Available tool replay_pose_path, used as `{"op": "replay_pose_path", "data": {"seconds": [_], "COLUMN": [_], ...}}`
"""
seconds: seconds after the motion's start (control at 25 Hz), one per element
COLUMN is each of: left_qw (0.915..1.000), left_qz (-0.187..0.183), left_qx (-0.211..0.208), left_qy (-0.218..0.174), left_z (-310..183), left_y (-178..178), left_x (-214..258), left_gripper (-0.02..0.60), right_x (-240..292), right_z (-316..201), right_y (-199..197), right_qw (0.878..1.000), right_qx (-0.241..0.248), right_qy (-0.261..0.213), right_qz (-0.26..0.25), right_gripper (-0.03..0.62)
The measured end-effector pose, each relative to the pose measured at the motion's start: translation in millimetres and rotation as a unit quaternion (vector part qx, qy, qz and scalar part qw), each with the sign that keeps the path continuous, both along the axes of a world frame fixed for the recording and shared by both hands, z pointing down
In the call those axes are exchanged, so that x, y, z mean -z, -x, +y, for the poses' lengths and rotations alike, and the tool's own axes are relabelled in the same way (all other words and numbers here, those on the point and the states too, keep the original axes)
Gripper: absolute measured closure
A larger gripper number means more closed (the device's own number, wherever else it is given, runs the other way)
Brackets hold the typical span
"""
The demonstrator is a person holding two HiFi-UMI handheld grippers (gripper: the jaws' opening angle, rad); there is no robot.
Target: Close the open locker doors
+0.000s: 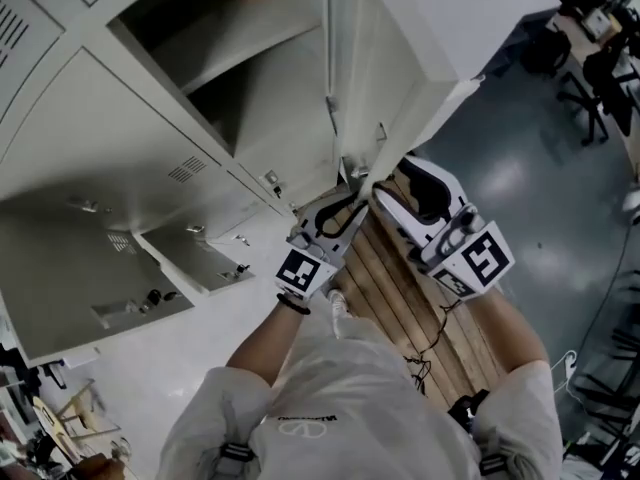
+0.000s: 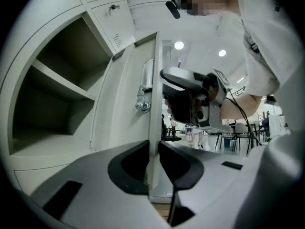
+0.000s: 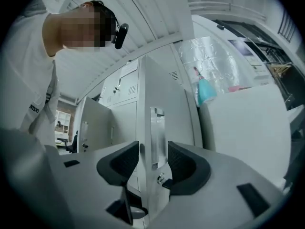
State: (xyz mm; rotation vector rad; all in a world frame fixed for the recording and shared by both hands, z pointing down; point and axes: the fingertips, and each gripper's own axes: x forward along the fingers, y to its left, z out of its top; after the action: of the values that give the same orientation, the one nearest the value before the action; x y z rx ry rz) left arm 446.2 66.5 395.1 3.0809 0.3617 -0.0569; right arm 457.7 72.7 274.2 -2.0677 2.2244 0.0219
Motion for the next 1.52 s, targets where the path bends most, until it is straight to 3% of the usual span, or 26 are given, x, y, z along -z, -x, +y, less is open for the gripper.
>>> {"op": "replay_pose_path", "data": {"seconds": [0.36, 0.56, 0.84, 1.0, 1.52], "left_qw": [0.9996, 0.9958, 0.9756, 0.9677, 0.939], "left_qz": [0.002, 0.005, -0.021, -0.019, -0.014], "left_qx": [0.026, 0.087, 0.213, 0.246, 0.344], "left_qy": [0.004, 0.029, 0.046, 0.053, -0.007], "left_z": [-39.3, -71.7, -106.0, -115.9, -198.9], "left_y": [38.6, 59.6, 102.3, 114.3, 70.5], "left_x": [-1.3, -4.4, -20.3, -23.5, 8.4], "left_gripper": [0.512, 0.512, 0.52, 0.529, 0.554], "right_x": [6.4, 8.6, 7.0, 6.5, 7.0], "right_z": [-58.8, -80.7, -122.6, -150.0, -222.7], "right_y": [42.6, 59.2, 81.3, 88.0, 92.1], "right_qw": [0.997, 0.994, 0.993, 0.994, 0.994], "right_qx": [0.077, 0.105, 0.112, 0.108, 0.098], "right_qy": [-0.003, -0.008, -0.018, -0.023, -0.036], "right_qz": [0.018, 0.027, 0.018, 0.024, 0.024], "right_gripper": [0.397, 0.424, 0.464, 0.465, 0.484]}}
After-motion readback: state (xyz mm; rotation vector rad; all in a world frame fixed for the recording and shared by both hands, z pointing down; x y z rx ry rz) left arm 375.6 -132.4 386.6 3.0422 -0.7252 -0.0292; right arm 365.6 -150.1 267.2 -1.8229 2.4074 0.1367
